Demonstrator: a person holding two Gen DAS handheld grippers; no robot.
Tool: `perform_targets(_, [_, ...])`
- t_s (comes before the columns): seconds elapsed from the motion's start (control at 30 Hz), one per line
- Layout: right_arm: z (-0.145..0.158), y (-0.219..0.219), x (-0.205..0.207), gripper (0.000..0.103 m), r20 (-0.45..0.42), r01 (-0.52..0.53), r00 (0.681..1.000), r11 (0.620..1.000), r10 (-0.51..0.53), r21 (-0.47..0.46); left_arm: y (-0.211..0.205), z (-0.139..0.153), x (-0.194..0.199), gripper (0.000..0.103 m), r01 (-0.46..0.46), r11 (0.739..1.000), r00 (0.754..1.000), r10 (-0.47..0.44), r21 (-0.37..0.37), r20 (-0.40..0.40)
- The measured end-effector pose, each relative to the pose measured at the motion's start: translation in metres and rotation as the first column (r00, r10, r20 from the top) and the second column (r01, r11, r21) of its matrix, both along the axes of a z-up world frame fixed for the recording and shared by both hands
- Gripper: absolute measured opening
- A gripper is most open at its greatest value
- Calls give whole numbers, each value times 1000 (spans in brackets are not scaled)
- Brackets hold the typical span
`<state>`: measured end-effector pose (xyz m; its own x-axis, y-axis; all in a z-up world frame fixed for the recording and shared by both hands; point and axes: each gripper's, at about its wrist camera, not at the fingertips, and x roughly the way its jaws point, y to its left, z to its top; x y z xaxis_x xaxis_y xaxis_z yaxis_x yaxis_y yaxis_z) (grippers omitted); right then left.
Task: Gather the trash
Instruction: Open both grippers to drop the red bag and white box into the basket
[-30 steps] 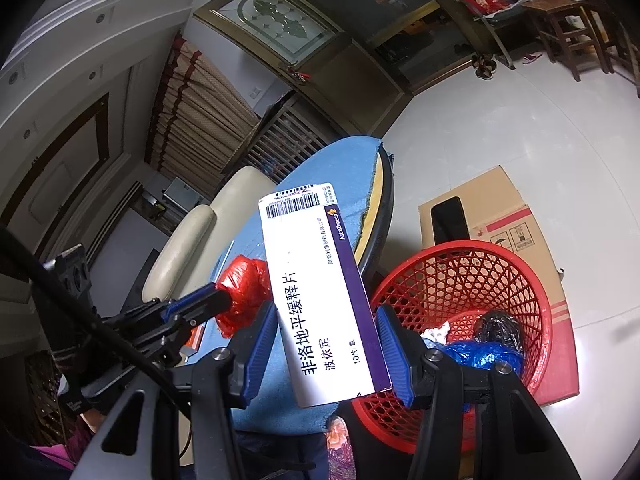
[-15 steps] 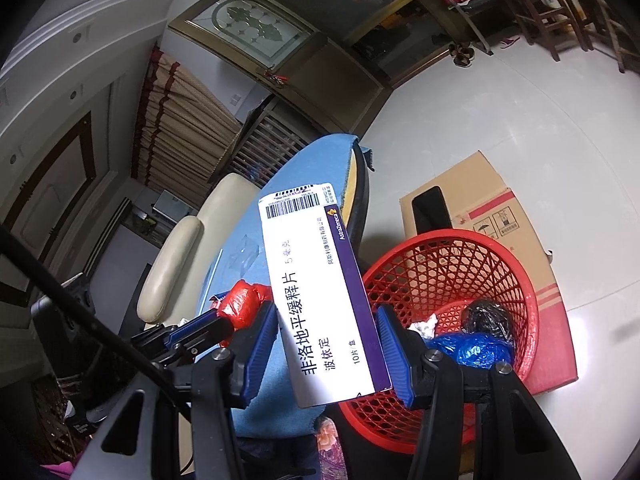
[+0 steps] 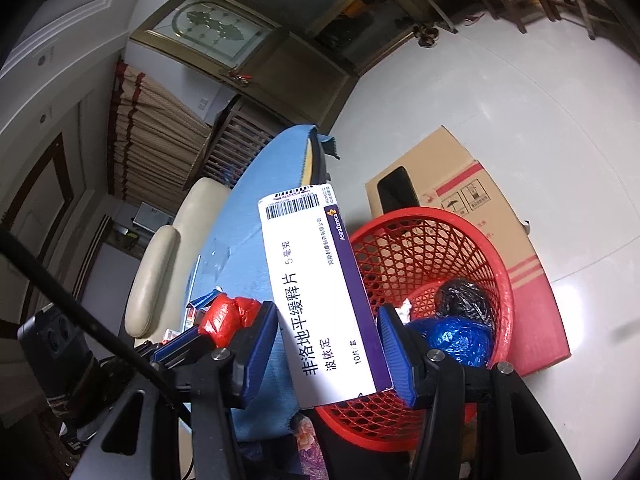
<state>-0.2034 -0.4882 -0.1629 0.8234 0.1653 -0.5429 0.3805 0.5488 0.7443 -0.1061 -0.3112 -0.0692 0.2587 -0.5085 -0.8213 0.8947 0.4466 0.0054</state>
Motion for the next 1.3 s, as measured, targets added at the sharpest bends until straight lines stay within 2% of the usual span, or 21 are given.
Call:
perform_targets(0.6, [-14, -5, 4, 57, -33, 8, 999, 997, -6, 70, -3, -5, 0, 15, -1, 1000, 1000, 1, 16, -6])
perform_targets(0.7, [-15, -5, 4, 57, -34, 7, 999, 997, -5, 74, -3, -6, 0, 19, -3, 1000, 1000, 3, 17, -4])
perform_targets(0.77, [-14, -5, 5, 57, -34, 6, 999, 998, -4, 70, -2, -6, -1, 26, -5, 1000, 1000, 5, 16, -3])
perform_targets(0.93, [-14, -4, 6, 57, -32, 2, 999, 998, 0, 70, 0, -5, 0, 31, -10, 1000, 1000, 10, 13, 1])
perform_targets(1.07, [-15, -4, 7, 57, -29, -1, 1000, 997, 3, 78, 3, -5, 1, 43, -19, 1000, 1000, 19, 8, 3])
perform_targets(1.3, [-15, -3, 9, 57, -28, -5, 1000, 997, 7, 79, 11, -4, 8, 45, -53, 999, 999, 53, -1, -10])
